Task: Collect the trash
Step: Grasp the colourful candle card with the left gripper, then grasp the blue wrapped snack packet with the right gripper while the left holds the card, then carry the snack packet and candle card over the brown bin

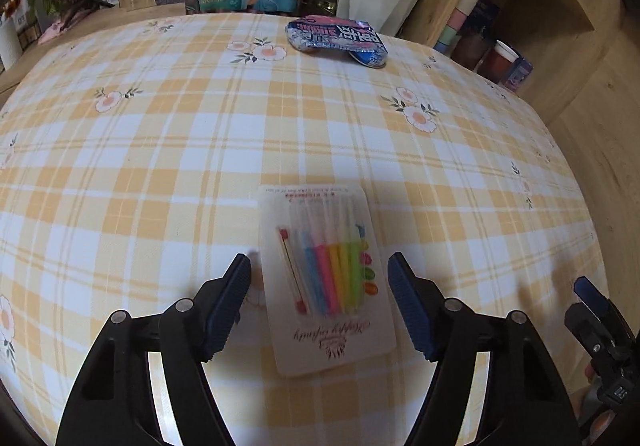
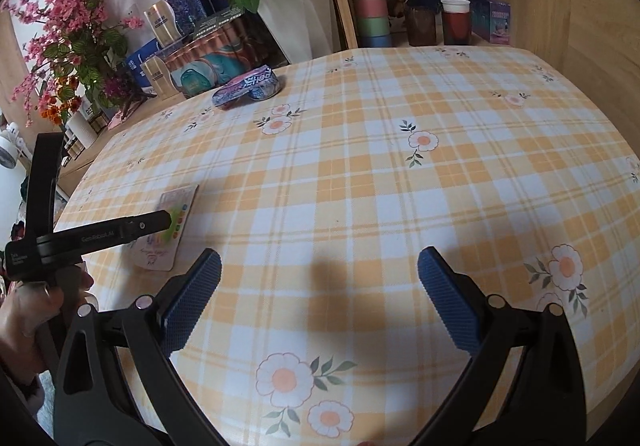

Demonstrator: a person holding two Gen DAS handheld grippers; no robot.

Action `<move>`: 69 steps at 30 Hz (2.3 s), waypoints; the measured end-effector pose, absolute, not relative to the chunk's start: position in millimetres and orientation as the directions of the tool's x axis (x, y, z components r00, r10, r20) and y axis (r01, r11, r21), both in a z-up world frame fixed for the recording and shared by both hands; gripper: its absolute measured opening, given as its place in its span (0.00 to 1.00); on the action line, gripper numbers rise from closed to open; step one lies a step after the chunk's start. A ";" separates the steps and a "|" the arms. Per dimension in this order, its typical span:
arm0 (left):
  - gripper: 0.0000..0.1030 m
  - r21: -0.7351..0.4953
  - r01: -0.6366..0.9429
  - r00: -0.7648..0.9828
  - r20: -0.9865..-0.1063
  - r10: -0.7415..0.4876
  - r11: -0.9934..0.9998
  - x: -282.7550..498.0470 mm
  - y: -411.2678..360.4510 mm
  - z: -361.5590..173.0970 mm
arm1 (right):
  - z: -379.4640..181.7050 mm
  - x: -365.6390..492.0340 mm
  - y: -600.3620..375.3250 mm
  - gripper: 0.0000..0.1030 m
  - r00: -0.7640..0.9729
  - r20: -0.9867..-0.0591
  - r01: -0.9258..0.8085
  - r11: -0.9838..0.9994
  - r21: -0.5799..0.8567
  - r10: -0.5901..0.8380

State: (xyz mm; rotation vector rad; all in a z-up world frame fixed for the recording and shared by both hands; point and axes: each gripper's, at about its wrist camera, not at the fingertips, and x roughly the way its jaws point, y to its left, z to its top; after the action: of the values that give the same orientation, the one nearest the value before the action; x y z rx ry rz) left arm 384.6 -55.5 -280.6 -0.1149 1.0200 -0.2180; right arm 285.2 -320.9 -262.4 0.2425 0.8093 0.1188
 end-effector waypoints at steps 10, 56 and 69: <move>0.51 -0.061 0.161 0.556 -0.819 -0.142 0.985 382.5 -66.3 -283.6 | -267.3 289.2 -318.4 0.94 0.673 -0.713 -0.029 0.970 0.240 0.197; 0.48 -0.364 0.000 0.742 -0.625 -0.244 0.932 330.6 129.4 -201.3 | -231.0 527.4 -141.9 0.24 0.644 -0.764 -0.406 0.862 -0.305 0.033; 0.48 -0.393 0.058 0.754 -0.585 -0.298 0.918 258.0 97.5 -163.9 | -175.1 406.1 -179.0 0.22 0.666 -0.719 -0.416 0.899 -0.136 0.199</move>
State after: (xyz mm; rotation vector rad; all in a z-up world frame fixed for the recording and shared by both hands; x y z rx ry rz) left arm 258.0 97.5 -163.9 -0.3662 0.6920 -0.1995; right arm 406.1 -179.0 -175.1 -0.3017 0.7687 0.3528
